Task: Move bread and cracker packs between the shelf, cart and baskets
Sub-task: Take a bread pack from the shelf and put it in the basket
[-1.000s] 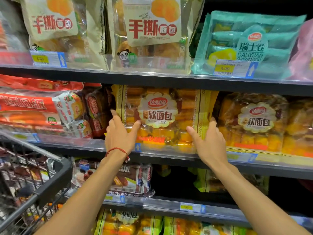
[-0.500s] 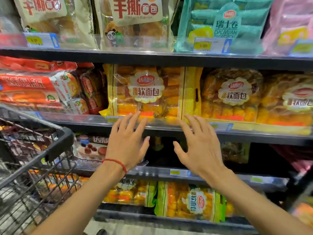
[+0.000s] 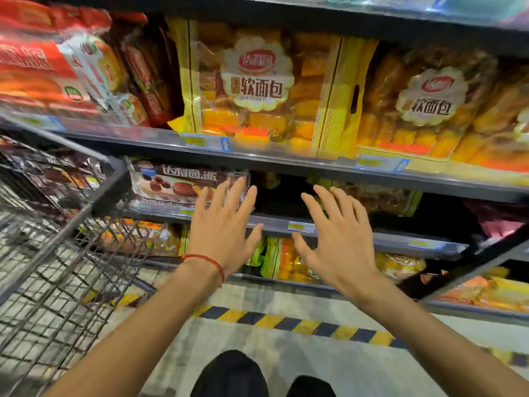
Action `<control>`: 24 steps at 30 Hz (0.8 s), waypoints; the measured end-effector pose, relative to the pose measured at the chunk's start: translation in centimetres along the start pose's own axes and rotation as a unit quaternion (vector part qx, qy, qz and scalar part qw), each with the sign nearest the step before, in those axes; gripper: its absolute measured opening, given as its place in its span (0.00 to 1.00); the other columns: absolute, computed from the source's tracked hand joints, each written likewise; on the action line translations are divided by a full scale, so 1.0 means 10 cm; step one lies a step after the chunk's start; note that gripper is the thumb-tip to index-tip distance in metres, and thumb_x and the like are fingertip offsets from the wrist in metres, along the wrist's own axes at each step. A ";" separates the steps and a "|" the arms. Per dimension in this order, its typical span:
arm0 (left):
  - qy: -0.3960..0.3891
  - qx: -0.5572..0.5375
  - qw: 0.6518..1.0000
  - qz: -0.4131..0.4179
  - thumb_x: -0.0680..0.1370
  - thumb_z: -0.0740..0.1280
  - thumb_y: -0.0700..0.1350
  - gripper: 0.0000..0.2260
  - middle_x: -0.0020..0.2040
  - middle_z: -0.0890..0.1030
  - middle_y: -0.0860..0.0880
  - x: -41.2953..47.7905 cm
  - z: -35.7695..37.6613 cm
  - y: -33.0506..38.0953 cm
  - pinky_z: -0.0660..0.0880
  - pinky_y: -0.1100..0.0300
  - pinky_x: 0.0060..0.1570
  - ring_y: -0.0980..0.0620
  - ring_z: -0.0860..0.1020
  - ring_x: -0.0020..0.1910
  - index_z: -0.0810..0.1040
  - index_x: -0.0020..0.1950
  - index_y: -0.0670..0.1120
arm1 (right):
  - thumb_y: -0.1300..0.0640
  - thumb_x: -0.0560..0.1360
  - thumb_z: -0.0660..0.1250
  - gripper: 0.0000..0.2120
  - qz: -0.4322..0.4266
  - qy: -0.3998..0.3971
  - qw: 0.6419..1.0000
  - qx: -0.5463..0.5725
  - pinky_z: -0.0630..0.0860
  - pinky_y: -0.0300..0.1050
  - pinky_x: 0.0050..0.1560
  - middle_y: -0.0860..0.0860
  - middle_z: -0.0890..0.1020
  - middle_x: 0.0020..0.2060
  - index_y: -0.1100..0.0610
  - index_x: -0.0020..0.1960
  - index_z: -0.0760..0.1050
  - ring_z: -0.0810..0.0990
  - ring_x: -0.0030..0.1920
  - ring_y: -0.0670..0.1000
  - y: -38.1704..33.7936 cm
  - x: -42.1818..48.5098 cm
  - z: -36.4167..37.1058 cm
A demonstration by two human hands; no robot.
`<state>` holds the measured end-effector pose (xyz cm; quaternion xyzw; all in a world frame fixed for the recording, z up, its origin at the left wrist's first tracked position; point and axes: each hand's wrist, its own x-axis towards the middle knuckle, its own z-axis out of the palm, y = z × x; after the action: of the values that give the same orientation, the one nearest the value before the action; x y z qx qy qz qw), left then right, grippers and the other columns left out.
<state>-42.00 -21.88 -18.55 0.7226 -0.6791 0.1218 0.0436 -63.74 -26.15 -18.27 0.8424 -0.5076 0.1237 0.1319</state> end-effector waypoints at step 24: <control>-0.171 -0.021 0.966 -0.193 0.82 0.52 0.64 0.31 0.82 0.59 0.46 -2.53 -4.37 -0.64 0.62 0.42 0.75 0.41 0.60 0.79 0.55 0.83 0.53 | 0.40 0.79 0.64 0.31 -0.263 -0.046 0.946 0.186 0.64 0.64 0.77 0.55 0.72 0.76 0.54 0.79 0.70 0.67 0.77 0.60 -1.25 -0.61 -4.30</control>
<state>-41.94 13.15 18.40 0.8491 -0.5263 -0.0285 -0.0353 -58.64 -0.54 18.58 0.9603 -0.2416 0.1377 -0.0230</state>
